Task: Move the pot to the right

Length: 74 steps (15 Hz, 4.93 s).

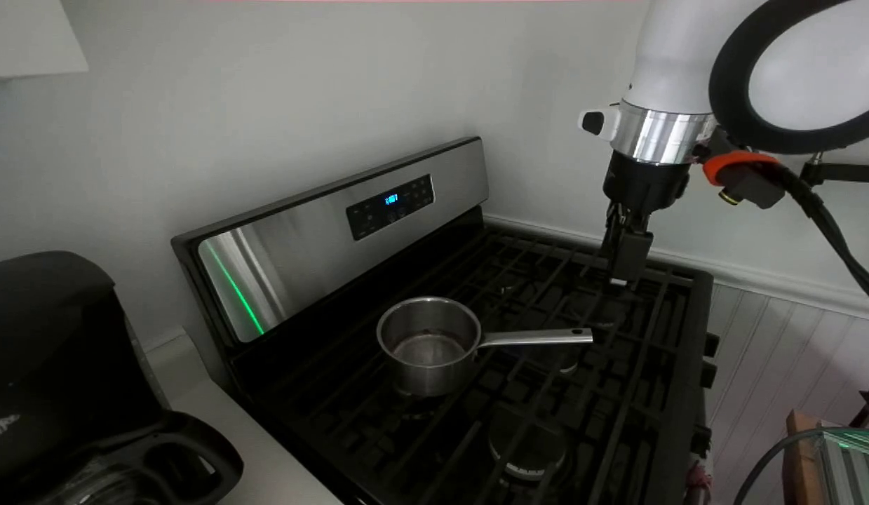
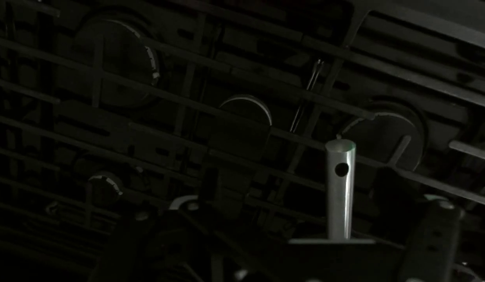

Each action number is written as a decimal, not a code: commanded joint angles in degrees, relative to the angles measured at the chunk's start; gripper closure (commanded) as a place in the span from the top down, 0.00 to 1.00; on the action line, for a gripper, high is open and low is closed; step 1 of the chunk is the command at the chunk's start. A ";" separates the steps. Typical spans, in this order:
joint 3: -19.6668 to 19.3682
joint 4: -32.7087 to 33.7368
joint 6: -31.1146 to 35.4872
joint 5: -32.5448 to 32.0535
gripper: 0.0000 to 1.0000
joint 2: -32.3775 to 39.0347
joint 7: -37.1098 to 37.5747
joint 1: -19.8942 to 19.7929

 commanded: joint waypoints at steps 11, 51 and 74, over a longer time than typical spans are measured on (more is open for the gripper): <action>1.46 6.63 2.37 4.12 1.00 15.95 -7.44 5.84; 4.89 10.93 0.10 0.32 0.07 24.87 -20.46 3.02; 5.55 2.59 -6.47 -17.10 0.07 15.32 -24.67 2.59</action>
